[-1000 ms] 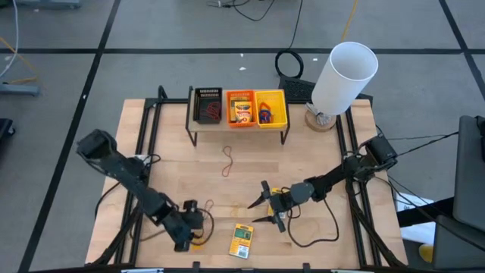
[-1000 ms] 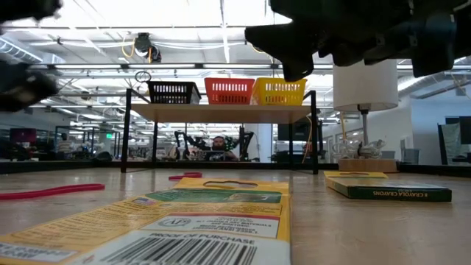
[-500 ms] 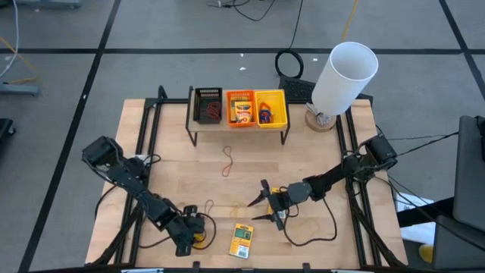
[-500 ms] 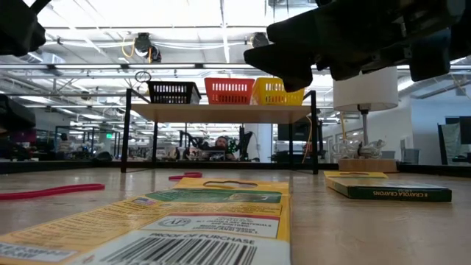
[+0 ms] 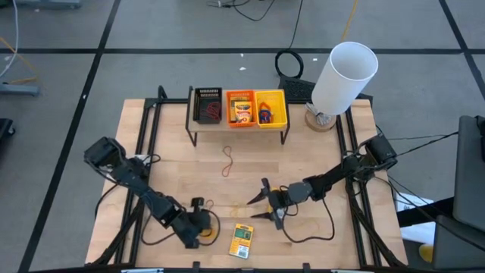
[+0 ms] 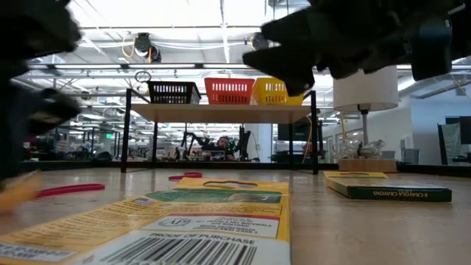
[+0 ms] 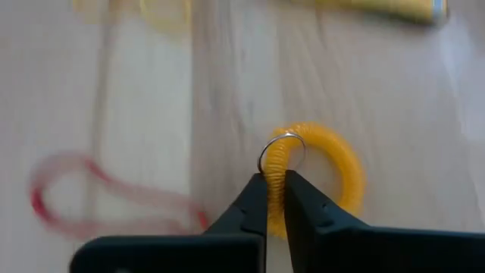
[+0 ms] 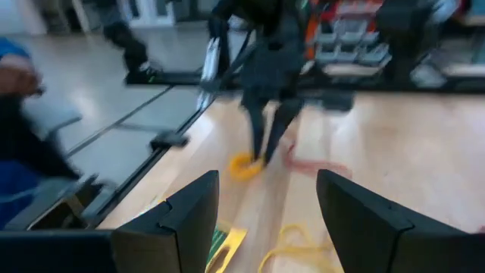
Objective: Pick & Place Office Desk Supplies
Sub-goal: Put the yellow spring keychain into the yellow bin on the shelf
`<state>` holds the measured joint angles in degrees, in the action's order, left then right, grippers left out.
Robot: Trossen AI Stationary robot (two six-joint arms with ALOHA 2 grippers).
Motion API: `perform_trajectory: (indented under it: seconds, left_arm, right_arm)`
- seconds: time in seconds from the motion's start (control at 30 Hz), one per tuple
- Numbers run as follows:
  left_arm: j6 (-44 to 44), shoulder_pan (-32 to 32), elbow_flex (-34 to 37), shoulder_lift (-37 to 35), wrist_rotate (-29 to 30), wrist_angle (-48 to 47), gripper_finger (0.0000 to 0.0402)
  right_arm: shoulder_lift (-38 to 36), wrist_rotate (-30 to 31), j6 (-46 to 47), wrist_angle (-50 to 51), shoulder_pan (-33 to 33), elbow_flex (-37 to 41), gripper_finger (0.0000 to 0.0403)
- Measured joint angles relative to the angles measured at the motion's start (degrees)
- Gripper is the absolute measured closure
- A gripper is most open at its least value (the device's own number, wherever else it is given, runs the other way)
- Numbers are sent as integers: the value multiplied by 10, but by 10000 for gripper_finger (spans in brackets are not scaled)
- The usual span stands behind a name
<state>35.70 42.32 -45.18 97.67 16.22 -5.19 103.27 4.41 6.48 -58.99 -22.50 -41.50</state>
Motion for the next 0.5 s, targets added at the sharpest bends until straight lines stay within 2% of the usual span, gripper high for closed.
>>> perform_trajectory:
  seconds: [0.13, 0.23, 0.4, 0.5]
  left_arm:
    - [-92, -22, 0, -15, 17, 59, 397]
    - [-142, -44, -6, -47, 59, 70, 398]
    - [-250, -65, -36, -131, 116, 70, 399]
    - [-321, -73, -56, -184, 177, 68, 400]
  right_arm:
    - [-14, 33, -38, -35, 4, 0, 190]
    - [-37, 54, -60, -35, 7, 0, 190]
    - [-93, 106, -114, -37, 22, 0, 190]
    - [-124, 107, -109, -41, 36, 0, 190]
